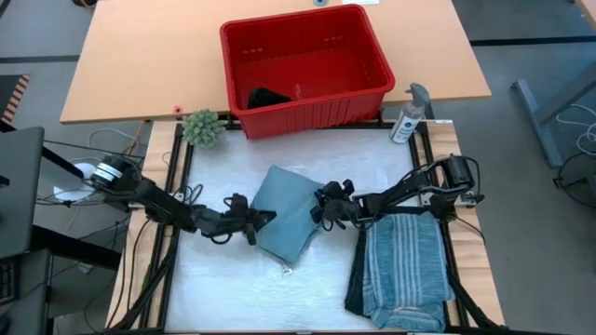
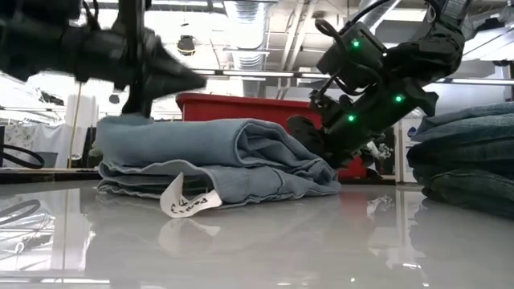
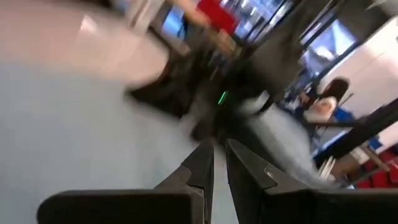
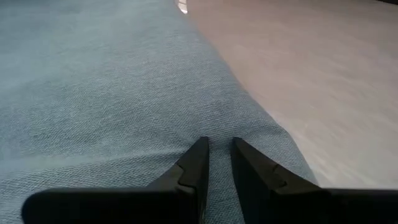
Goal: Fold Laundry from Bin
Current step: Fold the light blue denim pants
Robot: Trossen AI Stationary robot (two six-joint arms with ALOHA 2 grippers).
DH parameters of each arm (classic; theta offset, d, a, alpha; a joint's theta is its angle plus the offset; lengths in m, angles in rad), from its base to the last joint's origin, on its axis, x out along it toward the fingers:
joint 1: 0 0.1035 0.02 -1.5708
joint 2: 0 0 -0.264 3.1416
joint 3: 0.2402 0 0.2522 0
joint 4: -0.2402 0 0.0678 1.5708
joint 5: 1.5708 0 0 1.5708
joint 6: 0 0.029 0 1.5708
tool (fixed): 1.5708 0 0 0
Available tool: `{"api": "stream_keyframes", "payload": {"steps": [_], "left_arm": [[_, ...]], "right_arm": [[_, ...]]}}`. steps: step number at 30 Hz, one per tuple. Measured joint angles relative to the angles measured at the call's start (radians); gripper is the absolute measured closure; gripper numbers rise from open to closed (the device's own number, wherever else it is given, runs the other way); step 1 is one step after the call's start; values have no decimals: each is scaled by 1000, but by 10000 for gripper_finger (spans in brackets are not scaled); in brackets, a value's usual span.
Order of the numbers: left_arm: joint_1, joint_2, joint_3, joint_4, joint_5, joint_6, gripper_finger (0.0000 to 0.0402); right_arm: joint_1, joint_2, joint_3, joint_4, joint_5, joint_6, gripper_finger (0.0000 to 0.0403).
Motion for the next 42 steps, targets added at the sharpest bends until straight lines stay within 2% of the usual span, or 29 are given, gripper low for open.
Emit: {"api": "stream_keyframes", "payload": {"steps": [3,7,10,13,17,21,25,28,32,36,39,42], "left_arm": [[2,-68,47,-27,29,166,371],[-1,-73,158,-293,160,297,371],[-17,-29,277,-464,173,342,371],[-39,67,365,-636,148,402,371],[-70,205,449,-597,146,410,371],[-102,351,480,-605,119,345,379],[-112,443,486,-592,139,282,396],[-112,465,488,-608,146,248,399],[-112,459,489,-648,157,244,401],[-112,459,488,-661,197,242,401],[-110,458,488,-676,228,239,401],[-95,457,488,-683,317,266,401]], "right_arm": [[-13,0,10,-4,-7,-38,306],[-35,2,11,36,-49,-61,306],[-37,2,11,50,-45,-53,306],[-38,3,10,66,-45,-58,306],[-38,3,10,69,-43,-58,306],[-38,3,10,69,-41,-58,306],[-38,3,10,69,-39,-58,306],[-38,-7,10,74,-58,-59,306],[-41,-98,6,60,-136,-114,306],[-57,-303,7,20,-253,-278,300],[-136,-463,9,-92,-410,-302,279],[-246,-563,7,-227,-604,-303,237]]}}
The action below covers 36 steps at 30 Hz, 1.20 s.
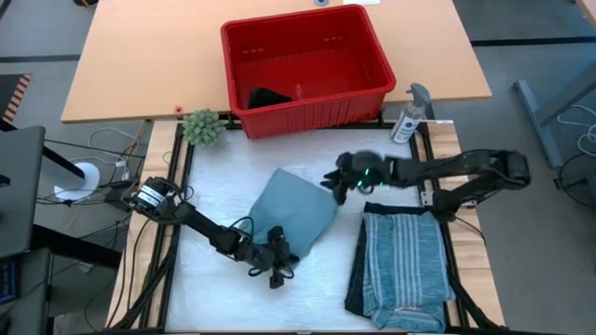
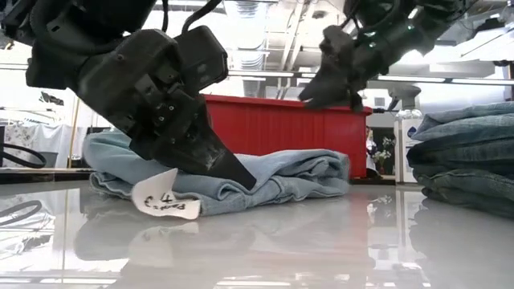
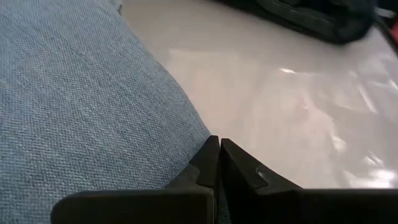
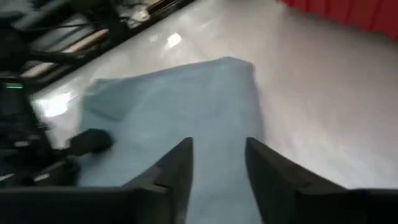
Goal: Fold Laundry from Bin
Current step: Fold the light blue denim pants
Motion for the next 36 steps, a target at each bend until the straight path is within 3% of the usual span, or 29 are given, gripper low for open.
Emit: {"api": "stream_keyframes", "payload": {"steps": [6,10,19,24,27,32,36], "left_arm": [[9,-1,1,1,132,129,401],[15,-1,1,-3,159,162,401],[21,-2,1,-8,173,164,401],[21,-2,1,-8,172,154,401],[21,-2,1,-9,171,145,401],[21,-3,1,-10,170,145,401],[21,-3,1,-10,169,144,401]], "right_arm": [[-186,-16,1,-132,-328,-28,139],[-214,64,1,-137,-413,-46,110],[-238,281,19,-89,-432,-104,104],[-252,396,91,-107,-439,-153,97],[-253,439,151,-124,-498,-159,78],[-261,422,280,-329,-590,-240,38],[-274,400,373,-522,-573,-361,23]]}}
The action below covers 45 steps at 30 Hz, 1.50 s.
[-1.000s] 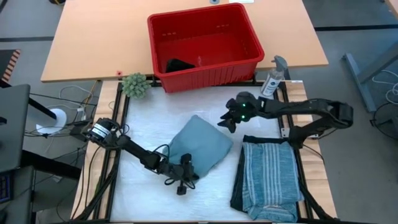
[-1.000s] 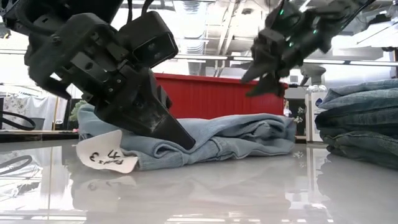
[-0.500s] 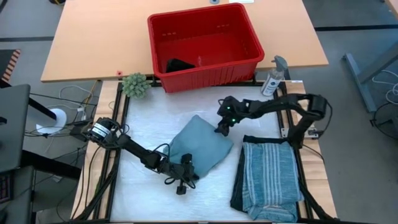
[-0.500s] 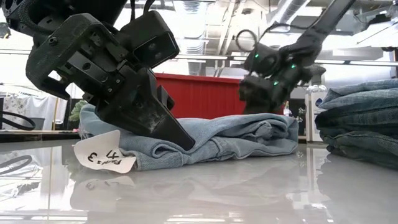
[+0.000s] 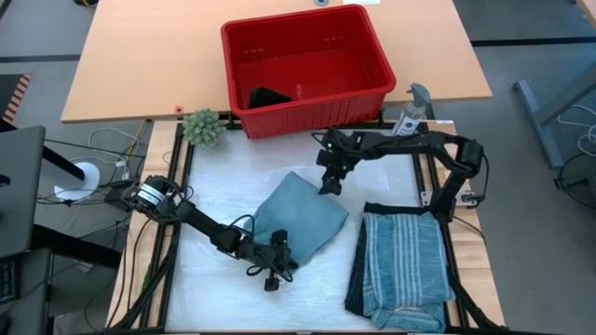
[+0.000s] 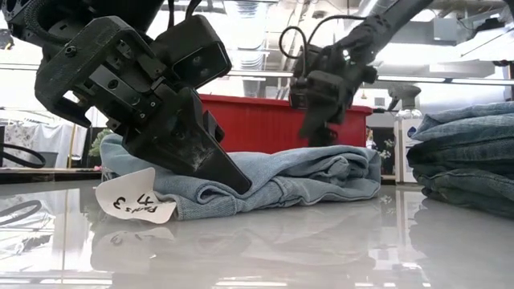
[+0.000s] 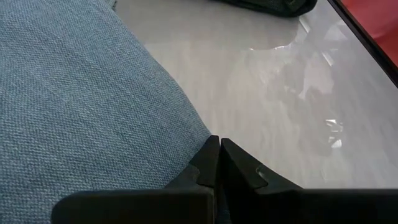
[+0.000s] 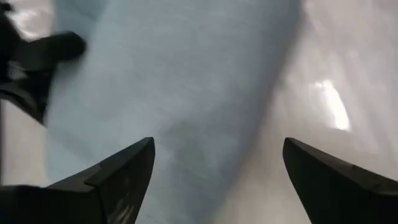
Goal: Fold Laundry from Bin
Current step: Fold the light blue denim pants, then stack the folded light blue denim pants on the blue polo shirt
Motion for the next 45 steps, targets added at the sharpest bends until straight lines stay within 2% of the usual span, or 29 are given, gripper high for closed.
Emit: {"api": "stream_keyframes", "payload": {"steps": [4,10,15,18,21,25,27,31,35,39,45], "left_arm": [[0,0,0,2,-3,-2,401],[0,0,0,3,-7,1,401],[-1,0,0,3,-18,10,401],[-2,0,0,3,-27,19,401],[-2,0,0,3,-33,44,401],[-2,0,0,3,-45,57,401],[-2,0,0,3,-50,57,401],[-1,0,0,3,-58,60,401],[8,-16,-1,-7,-55,45,401],[34,-95,-9,-66,-33,37,401],[77,-215,-14,-168,-74,33,402]], "right_arm": [[0,15,15,-41,46,-19,21],[24,121,15,-9,47,10,21],[44,208,26,22,-17,76,21],[58,234,42,0,-18,117,31],[70,244,60,-7,-31,108,73],[97,247,79,-7,-9,78,161],[104,248,84,-6,9,67,215],[107,248,84,-3,10,51,353],[108,239,100,-28,12,64,357],[114,210,157,-112,33,64,357],[113,118,253,-228,93,59,357]]}}
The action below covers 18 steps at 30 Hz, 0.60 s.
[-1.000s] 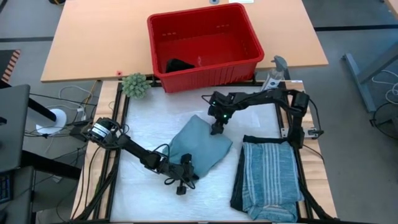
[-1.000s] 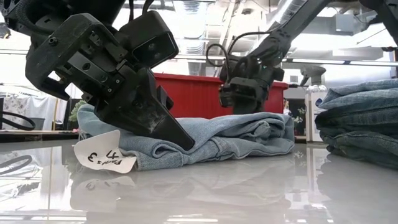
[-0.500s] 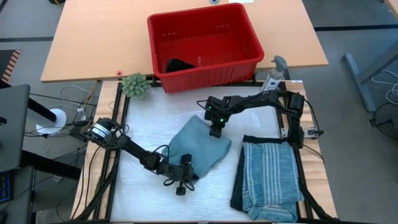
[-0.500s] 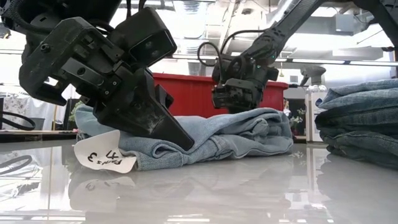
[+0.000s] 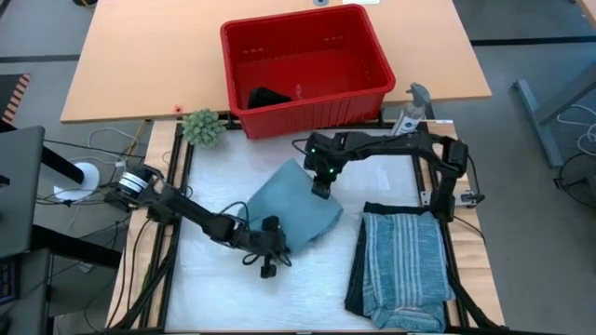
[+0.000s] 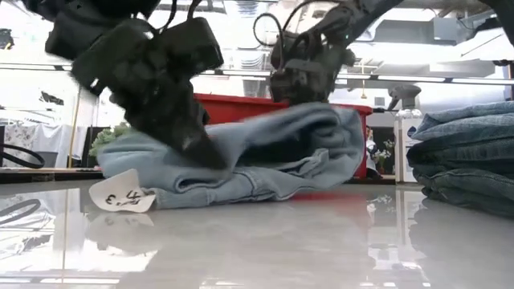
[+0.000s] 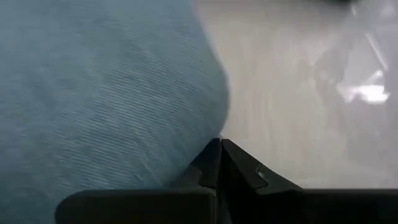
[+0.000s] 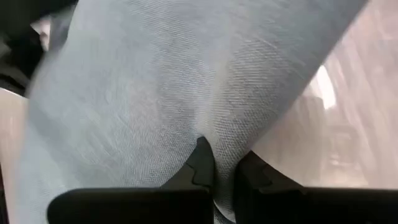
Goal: Fold Laundry from Bin
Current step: Stack the folded light blue denim pants on the blue polo shirt
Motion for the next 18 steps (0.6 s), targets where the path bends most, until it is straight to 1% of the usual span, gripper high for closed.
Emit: {"api": "stream_keyframes", "payload": {"steps": [2,5,8,10,11,13,16,17,18], "left_arm": [[14,-72,0,-44,-7,-71,402],[31,-227,2,-135,-41,-214,402],[17,-391,3,-281,-164,-296,402],[-6,-492,4,-393,-251,-337,402],[-17,-534,4,-445,-272,-344,401],[-36,-599,5,-526,-258,-348,401],[-75,-657,5,-573,-136,-326,401],[-88,-665,6,-577,-108,-307,401],[-101,-668,6,-586,-107,-297,401]], "right_arm": [[-1,-19,7,-27,24,0,357],[-4,-32,9,-31,37,20,357],[-5,-35,10,-65,38,43,357],[6,-35,10,-98,63,57,357],[12,-35,10,-111,77,60,357],[24,-35,10,-122,92,71,357],[37,-35,10,-119,102,85,357],[41,-35,10,-116,107,102,357],[45,-37,11,-113,111,118,357]]}}
